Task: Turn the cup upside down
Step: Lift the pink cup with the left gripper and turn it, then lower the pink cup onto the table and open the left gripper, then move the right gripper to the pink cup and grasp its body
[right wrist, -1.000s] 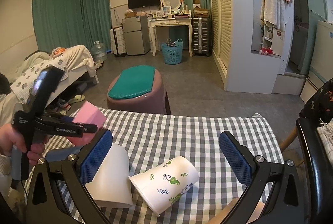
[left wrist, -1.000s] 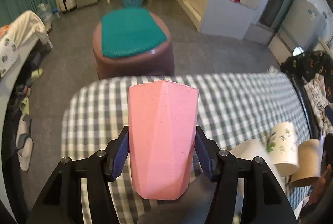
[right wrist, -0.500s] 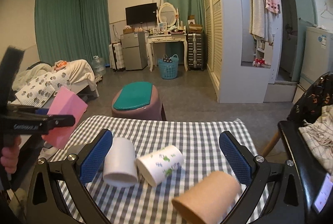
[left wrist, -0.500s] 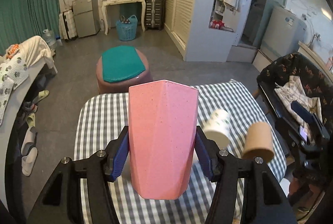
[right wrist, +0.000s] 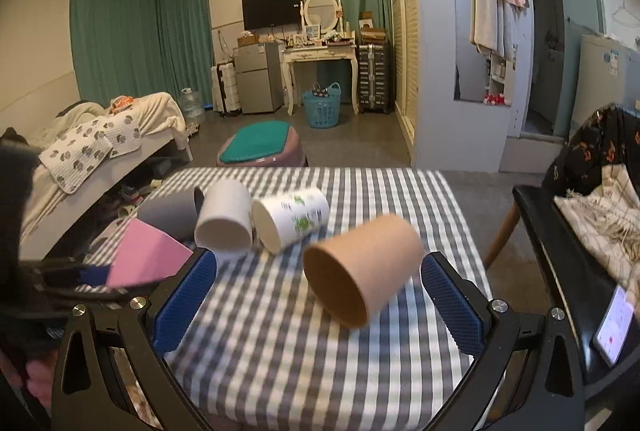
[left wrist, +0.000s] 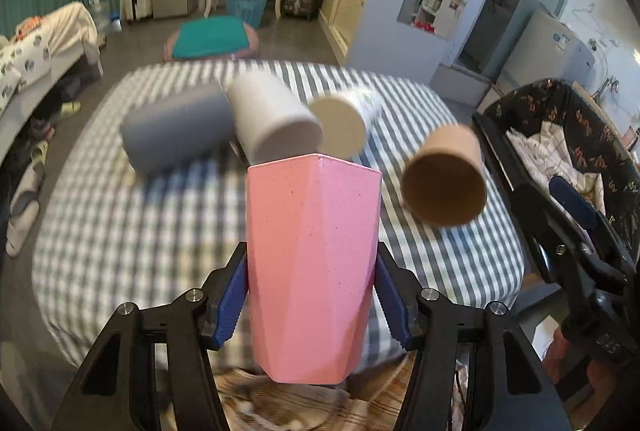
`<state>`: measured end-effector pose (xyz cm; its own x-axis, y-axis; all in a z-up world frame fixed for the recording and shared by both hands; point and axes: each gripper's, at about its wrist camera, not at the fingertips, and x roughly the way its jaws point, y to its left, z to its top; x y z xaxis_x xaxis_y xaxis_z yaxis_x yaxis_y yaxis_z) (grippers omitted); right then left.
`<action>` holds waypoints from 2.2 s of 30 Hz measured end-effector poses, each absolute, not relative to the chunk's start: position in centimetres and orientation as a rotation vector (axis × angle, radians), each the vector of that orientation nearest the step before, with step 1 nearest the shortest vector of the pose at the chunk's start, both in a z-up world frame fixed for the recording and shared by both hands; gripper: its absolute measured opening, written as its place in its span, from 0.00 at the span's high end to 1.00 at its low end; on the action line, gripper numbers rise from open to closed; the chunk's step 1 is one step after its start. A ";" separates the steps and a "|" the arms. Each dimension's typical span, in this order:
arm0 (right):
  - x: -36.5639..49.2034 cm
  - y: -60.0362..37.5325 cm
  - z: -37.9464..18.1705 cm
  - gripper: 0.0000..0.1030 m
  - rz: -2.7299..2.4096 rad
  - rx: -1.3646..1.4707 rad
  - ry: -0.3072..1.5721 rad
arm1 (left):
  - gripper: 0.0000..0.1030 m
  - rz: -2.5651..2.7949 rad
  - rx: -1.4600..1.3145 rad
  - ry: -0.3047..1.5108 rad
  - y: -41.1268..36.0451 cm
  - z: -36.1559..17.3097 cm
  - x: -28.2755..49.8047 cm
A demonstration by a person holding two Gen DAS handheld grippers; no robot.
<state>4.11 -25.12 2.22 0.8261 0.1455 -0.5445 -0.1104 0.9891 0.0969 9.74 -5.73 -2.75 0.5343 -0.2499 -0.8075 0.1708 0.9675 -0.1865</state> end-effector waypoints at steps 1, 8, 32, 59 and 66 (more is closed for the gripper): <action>3.8 -25.4 1.7 0.00 0.130 0.068 0.596 | 0.41 -0.246 -0.085 0.983 -6.2 -3.4 9.7; 4.0 -26.5 0.0 0.00 0.102 0.089 0.634 | 0.41 -0.212 -0.062 0.956 -7.8 -5.9 10.4; 4.1 -24.6 1.8 0.00 0.049 0.046 0.615 | 0.20 -0.195 0.021 0.738 -5.0 -2.8 7.5; 3.1 -11.2 -4.5 0.09 0.090 0.008 0.700 | 0.09 -0.017 0.035 0.539 8.7 -4.8 5.0; 4.4 -10.3 -6.9 0.30 0.105 0.023 0.772 | 0.09 -0.040 0.035 0.561 8.2 -5.8 5.1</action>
<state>4.38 -10.32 -6.92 0.7119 0.1029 -0.6947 -0.0859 0.9945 0.0593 5.12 8.24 -5.78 0.8461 -0.0283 -0.5323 0.0476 0.9986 0.0226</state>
